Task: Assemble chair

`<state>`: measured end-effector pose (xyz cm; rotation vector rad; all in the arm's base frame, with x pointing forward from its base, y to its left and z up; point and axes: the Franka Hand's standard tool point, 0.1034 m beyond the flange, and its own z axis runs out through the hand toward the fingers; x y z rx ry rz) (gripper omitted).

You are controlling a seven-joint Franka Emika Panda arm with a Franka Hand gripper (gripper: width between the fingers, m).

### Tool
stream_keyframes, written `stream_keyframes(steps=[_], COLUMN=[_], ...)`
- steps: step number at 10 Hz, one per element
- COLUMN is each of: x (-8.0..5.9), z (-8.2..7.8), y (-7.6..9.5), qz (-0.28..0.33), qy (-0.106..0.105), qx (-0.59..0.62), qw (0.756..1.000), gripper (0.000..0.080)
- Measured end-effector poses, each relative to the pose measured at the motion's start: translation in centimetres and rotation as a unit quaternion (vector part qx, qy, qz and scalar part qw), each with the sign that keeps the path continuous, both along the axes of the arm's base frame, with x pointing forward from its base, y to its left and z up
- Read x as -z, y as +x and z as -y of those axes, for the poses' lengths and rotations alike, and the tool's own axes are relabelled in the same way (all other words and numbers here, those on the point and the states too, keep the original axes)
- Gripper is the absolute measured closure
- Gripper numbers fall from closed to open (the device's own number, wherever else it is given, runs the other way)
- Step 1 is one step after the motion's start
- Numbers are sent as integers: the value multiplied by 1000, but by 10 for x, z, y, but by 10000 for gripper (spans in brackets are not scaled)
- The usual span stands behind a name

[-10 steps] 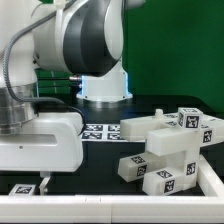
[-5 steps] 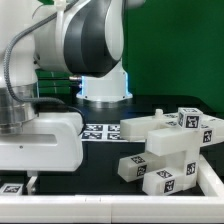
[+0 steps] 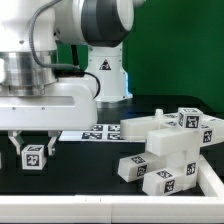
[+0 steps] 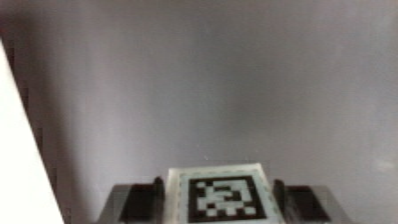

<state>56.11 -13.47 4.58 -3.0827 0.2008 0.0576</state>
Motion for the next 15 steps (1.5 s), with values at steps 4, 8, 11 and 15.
stream_keyframes(steps=[4, 8, 11, 15], x=[-8, -7, -6, -6], z=[-20, -22, -11, 7], y=[-15, -36, -28, -50], qz=[-95, -132, -67, 10], qy=[61, 65, 44, -2], qx=[-88, -92, -138, -182], qw=[990, 985, 987, 983], gripper=[514, 514, 514, 514])
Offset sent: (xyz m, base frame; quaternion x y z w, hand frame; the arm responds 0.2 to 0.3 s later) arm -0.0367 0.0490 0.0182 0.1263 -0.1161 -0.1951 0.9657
